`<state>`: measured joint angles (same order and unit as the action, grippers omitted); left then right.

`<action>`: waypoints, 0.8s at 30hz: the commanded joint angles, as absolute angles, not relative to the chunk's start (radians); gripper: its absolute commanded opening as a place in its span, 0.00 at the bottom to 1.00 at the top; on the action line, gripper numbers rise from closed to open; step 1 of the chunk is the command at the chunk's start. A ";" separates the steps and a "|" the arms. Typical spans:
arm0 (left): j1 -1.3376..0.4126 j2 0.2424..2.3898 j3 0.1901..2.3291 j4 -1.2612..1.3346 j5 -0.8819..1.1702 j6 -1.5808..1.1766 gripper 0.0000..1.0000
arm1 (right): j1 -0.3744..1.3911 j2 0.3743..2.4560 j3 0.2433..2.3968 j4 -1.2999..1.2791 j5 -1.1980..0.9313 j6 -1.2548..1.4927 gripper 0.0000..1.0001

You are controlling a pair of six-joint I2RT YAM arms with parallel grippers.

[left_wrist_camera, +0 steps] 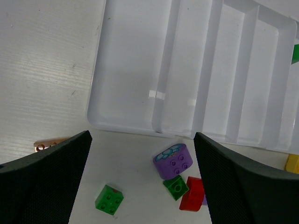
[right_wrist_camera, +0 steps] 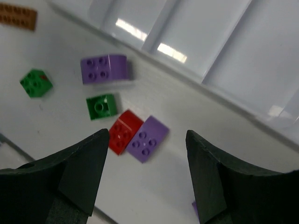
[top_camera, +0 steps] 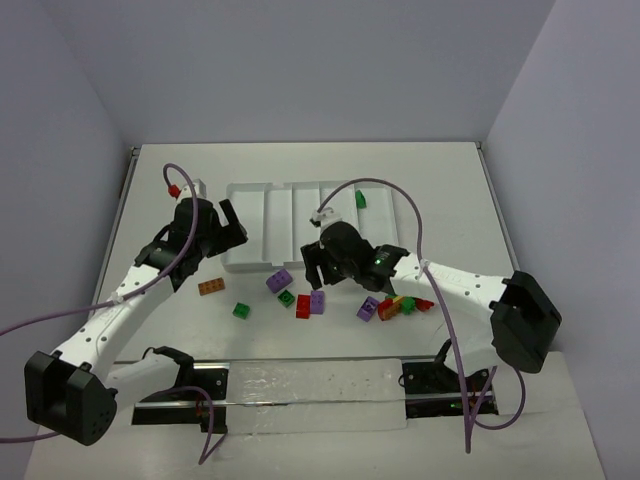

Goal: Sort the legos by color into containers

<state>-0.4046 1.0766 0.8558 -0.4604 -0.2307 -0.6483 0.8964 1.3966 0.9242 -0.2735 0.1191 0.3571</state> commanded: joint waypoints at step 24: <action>-0.408 1.001 0.887 -0.551 -0.177 -0.669 0.99 | 0.923 1.594 0.917 -0.255 0.207 0.753 0.71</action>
<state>-0.4046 1.0302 0.8616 -0.5334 -0.1920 -0.6514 0.9165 1.5796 0.8636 -0.2578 0.1340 0.7143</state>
